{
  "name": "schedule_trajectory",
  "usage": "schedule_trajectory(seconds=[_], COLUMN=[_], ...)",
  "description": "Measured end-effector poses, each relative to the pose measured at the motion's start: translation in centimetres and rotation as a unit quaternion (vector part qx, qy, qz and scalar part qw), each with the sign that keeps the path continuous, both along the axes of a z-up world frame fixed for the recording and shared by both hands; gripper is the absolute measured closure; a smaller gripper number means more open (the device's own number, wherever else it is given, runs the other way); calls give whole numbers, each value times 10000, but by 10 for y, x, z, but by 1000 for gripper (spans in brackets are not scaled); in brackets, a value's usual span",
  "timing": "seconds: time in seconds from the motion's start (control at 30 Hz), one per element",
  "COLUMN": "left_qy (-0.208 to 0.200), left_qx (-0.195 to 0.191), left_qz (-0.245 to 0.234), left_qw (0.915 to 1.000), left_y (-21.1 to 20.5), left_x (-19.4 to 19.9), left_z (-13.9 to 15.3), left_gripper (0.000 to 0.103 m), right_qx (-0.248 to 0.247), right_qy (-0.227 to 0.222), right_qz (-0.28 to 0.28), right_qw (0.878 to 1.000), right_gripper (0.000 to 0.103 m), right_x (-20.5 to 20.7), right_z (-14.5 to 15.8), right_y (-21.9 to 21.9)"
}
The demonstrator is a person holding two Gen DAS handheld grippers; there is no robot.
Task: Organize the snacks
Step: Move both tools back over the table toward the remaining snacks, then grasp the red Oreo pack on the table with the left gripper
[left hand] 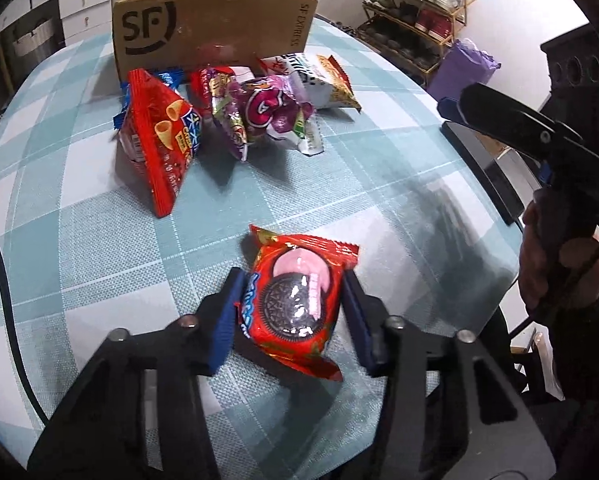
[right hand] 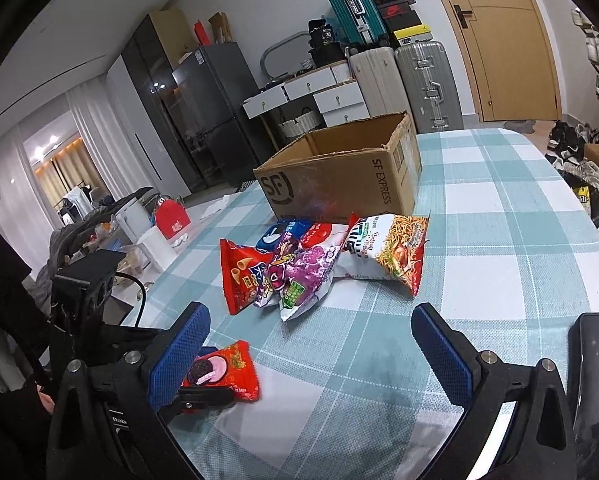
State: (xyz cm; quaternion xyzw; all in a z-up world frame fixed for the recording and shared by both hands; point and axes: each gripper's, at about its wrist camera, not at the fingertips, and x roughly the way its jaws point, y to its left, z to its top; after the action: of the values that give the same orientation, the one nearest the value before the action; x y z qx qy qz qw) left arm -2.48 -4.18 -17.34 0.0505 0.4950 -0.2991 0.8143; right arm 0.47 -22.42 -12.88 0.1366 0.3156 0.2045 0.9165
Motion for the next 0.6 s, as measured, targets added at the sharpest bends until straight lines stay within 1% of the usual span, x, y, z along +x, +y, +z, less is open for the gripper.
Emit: schedule_trajectory(seconds=[0.1,0.23,0.37,0.6], left_qy=[-108,-94,-167,-202], left_qx=[13,-157,-166,-305], left_qz=[34,132,218,416], left_qw=[9999,9997,9995,9985], left_y=[-1,8,16,33], left_x=[-2,-2,-1,-1], left_z=[2,6,11,18], left_gripper=[60,61,61,61], right_qx=[-19,-51,-63,-106], right_qy=[18,47,70,121], right_qz=[9,17,12,36], right_qw=[10000,10000,10000,9999], right_gripper=[1,1,1,1], right_x=[-1,-1,-2,-1], right_z=[-1,-2,-2,-2], right_y=[1,3,4,8])
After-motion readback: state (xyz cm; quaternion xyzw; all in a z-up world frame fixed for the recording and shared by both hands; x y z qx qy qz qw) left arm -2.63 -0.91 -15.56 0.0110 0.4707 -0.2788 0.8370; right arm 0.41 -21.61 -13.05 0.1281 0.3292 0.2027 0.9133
